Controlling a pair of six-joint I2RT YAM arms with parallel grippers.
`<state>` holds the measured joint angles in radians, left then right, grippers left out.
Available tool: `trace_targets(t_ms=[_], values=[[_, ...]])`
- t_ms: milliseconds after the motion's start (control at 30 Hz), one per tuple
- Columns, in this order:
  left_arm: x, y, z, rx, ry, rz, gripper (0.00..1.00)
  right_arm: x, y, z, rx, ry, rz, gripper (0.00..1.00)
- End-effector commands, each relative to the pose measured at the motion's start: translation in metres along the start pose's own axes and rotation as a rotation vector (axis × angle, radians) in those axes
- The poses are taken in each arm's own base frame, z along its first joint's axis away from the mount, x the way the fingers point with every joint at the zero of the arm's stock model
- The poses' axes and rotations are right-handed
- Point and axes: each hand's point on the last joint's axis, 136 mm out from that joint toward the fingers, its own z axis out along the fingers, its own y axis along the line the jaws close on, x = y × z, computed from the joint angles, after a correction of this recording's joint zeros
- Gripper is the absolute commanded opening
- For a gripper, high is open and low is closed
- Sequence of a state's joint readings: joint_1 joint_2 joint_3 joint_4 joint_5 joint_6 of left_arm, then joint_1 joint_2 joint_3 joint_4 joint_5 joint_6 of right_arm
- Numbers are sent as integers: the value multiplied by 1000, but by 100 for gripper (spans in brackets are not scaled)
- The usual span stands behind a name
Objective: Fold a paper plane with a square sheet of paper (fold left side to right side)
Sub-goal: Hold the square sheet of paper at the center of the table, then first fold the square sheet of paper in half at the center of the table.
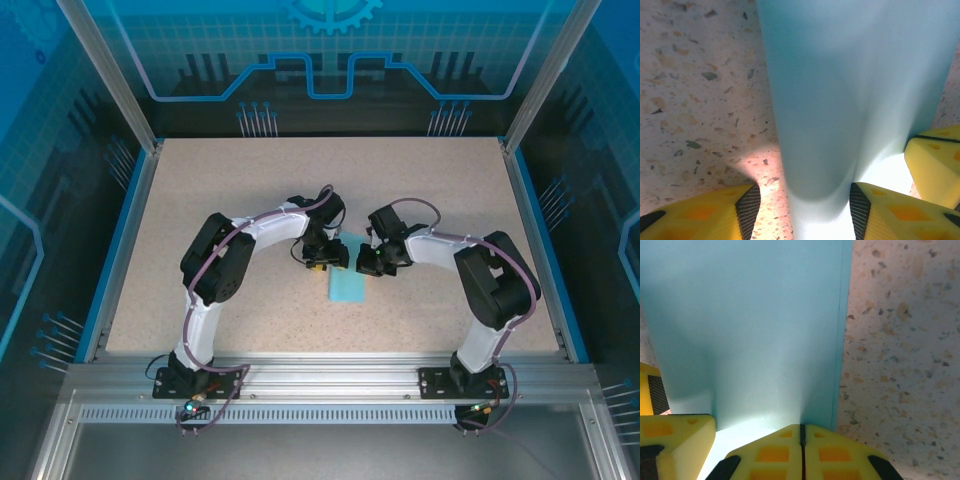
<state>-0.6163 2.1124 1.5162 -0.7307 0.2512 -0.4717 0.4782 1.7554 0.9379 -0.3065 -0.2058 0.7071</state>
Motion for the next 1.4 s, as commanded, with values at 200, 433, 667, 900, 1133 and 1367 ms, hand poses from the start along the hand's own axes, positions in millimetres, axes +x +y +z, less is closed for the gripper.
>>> trace_targets(t_ms=[200, 433, 667, 900, 1133, 1367], values=[[5, -10, -12, 45, -17, 26, 59, 23, -21, 11, 97, 90, 26, 7], [-1, -20, -51, 98, -106, 53, 65, 26, -26, 10, 120, 97, 32, 6], [3, -42, -55, 232, -95, 62, 49, 27, -28, 10, 129, 99, 31, 6], [3, -51, -34, 317, -41, 59, 24, 27, -29, 10, 131, 99, 29, 6], [6, -34, -6, 278, -8, 35, 19, 29, -30, 9, 138, 105, 28, 6], [7, -9, 6, 216, -4, 5, 17, 32, -35, 10, 155, 115, 27, 6]])
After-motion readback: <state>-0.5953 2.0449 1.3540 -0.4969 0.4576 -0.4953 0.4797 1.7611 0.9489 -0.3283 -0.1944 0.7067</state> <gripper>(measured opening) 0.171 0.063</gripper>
